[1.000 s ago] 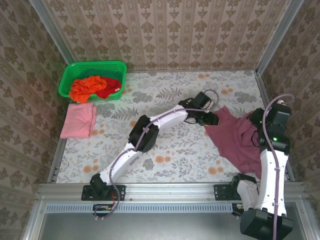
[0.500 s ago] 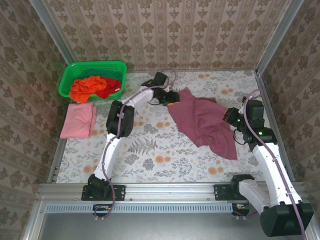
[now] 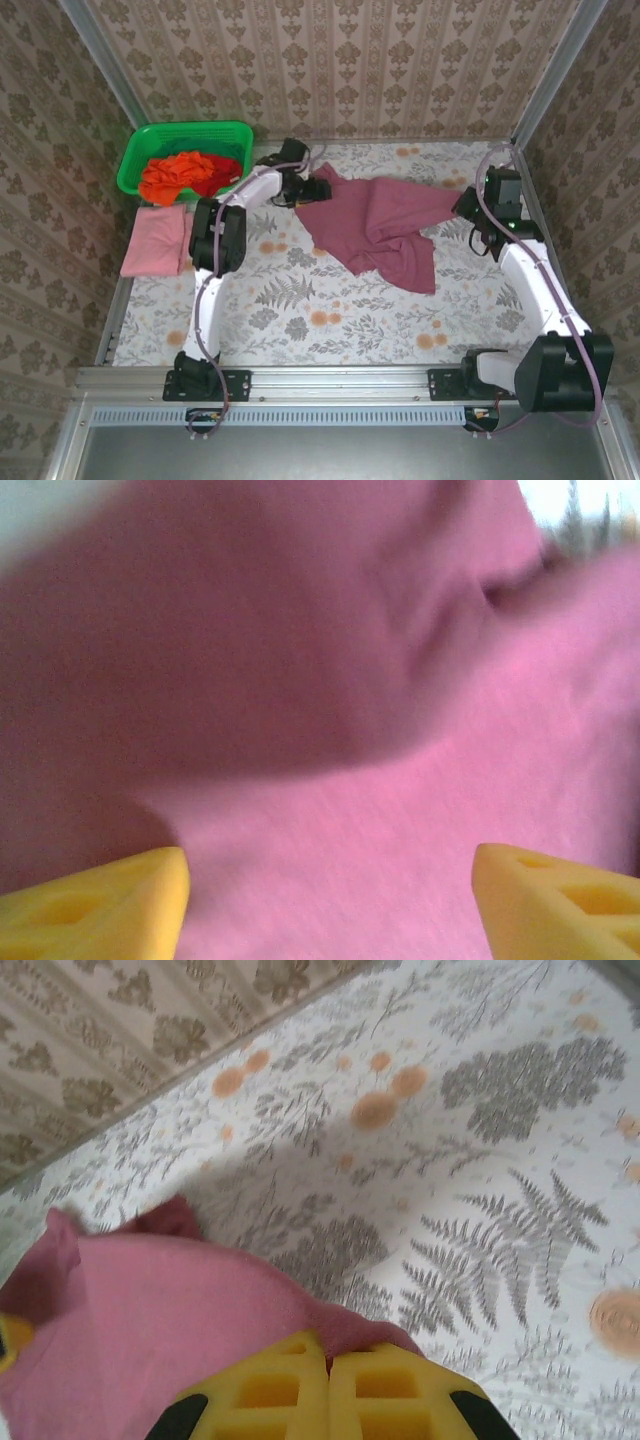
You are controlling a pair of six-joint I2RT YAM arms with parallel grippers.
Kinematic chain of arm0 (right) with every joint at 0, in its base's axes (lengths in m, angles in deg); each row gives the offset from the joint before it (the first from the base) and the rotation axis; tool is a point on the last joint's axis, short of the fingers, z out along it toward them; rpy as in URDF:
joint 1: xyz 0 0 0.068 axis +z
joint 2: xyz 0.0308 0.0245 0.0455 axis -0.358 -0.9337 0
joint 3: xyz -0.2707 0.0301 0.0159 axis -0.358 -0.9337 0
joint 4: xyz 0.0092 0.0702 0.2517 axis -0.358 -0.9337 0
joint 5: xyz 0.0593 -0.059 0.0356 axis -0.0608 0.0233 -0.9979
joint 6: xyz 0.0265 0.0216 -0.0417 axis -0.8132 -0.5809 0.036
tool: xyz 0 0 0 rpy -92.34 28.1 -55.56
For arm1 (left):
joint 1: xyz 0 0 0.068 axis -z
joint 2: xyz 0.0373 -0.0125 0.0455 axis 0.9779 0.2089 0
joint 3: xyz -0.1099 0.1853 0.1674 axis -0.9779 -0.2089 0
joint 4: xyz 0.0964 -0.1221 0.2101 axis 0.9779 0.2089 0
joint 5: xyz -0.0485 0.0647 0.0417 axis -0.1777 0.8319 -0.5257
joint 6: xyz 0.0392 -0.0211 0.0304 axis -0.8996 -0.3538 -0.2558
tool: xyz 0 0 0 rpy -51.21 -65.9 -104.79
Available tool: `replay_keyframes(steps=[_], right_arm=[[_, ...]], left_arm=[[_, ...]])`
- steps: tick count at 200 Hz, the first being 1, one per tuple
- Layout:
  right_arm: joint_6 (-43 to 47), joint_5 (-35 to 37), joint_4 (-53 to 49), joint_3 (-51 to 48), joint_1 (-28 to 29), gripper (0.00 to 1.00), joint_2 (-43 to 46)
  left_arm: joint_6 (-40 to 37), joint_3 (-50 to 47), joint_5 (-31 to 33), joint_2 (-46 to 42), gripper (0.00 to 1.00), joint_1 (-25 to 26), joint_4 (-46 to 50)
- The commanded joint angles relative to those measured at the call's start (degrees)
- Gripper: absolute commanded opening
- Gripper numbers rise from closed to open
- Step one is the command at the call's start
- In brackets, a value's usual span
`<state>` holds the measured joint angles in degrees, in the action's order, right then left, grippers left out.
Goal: Fold and stack the t-shirts
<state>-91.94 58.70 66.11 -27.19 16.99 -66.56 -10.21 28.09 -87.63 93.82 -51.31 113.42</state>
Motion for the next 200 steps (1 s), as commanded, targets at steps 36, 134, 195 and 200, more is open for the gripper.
replay_keyframes(steps=[36,134,195,200], right_arm=[[-0.9,-0.6,3.7,2.3,-2.5,0.00,-2.9],[-2.1,-3.0,5.9,-2.2,-3.7,0.00,-2.6],[-1.5,-3.7,5.8,-3.4,-5.0,0.00,-2.1],[-1.5,-3.7,5.8,-3.5,-5.1,0.00,-2.1]], left_arm=[[26.1,-28.4,18.4,-25.4,0.92,17.4,-16.4],[59.0,-28.8,6.1,-18.8,0.76,28.3,-19.9],[68.0,-27.7,3.5,-13.7,0.68,27.9,-26.3],[68.0,-27.4,3.7,-13.4,0.67,27.8,-26.0]])
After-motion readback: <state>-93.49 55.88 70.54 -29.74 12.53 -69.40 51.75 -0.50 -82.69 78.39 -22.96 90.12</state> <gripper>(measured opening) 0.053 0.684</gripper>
